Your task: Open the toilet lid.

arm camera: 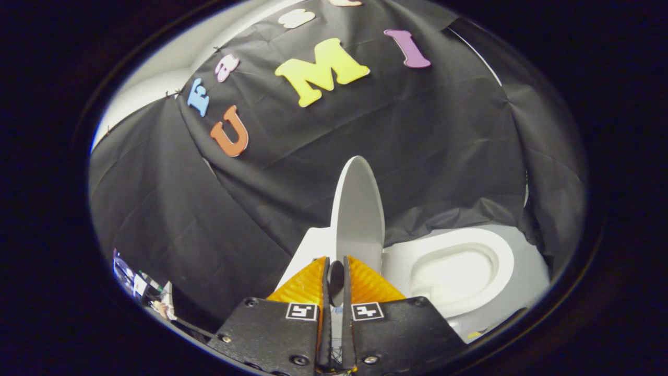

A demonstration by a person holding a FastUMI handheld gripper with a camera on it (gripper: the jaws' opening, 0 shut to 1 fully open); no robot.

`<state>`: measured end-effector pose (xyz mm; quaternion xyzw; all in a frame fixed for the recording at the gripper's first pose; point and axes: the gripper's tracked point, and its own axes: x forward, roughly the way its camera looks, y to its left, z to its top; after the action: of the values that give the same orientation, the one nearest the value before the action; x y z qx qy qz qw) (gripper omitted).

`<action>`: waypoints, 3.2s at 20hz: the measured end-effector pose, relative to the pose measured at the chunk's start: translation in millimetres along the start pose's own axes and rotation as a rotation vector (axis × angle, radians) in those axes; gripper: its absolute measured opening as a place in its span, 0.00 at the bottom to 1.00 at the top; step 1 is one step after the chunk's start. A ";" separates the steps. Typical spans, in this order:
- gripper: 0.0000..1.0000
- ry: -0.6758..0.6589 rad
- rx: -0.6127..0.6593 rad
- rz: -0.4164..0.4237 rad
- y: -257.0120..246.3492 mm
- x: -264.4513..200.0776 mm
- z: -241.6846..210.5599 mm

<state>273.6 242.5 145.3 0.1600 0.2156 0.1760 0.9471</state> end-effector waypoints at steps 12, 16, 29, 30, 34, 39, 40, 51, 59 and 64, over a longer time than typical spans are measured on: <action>0.11 0.015 -0.090 0.004 43.5 21.2 -12.3; 0.11 0.021 -0.121 0.010 58.4 29.3 -17.0; 0.11 0.051 -0.177 0.006 97.6 54.3 -33.2; 0.11 0.054 -0.198 0.003 100.5 55.7 -37.1; 0.11 0.074 -0.225 0.005 109.9 66.6 -45.6; 0.11 0.076 -0.259 0.002 122.7 76.6 -49.2; 0.11 0.078 -0.265 -0.001 124.0 77.4 -50.8; 0.20 0.057 -0.251 -0.036 105.3 60.9 -38.6; 0.33 0.103 -0.093 0.031 96.6 46.0 -40.2; 0.36 0.121 -0.156 0.033 102.4 36.9 -47.4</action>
<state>255.8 358.9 130.5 0.0785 0.2554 0.2171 0.9389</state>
